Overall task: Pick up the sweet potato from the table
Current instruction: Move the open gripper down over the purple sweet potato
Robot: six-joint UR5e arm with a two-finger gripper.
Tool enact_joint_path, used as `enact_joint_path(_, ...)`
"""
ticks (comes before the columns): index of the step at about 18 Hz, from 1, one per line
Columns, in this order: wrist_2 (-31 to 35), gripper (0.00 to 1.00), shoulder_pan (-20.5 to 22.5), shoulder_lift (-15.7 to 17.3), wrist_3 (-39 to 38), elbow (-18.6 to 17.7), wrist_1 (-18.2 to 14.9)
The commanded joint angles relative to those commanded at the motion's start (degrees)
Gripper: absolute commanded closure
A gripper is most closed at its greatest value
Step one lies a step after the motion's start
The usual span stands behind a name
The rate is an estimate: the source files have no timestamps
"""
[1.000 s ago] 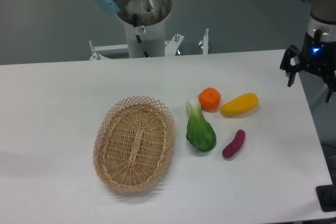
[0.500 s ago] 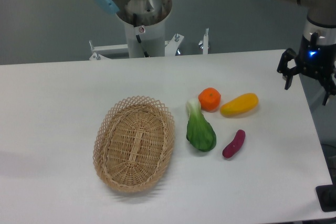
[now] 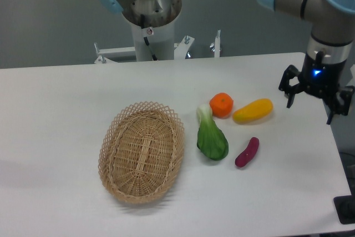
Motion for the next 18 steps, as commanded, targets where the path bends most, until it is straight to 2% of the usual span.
enact_joint_path(5,0.1,0.0,-3.3,-2.9,-0.8,-4.4,5.5)
enact_joint_path(6,0.2,0.0,-3.6,-2.9,-1.0,-5.1,5.7)
enact_joint_path(10,4.9,0.0,-4.7,-4.1,-3.3,-7.6,7.7)
enact_joint_path(14,7.9,0.0,-5.2,-6.3,-3.0,-10.9,11.3)
enact_joint_path(18,10.3,0.0,-5.5,-6.9,-2.9,-14.8,14.9)
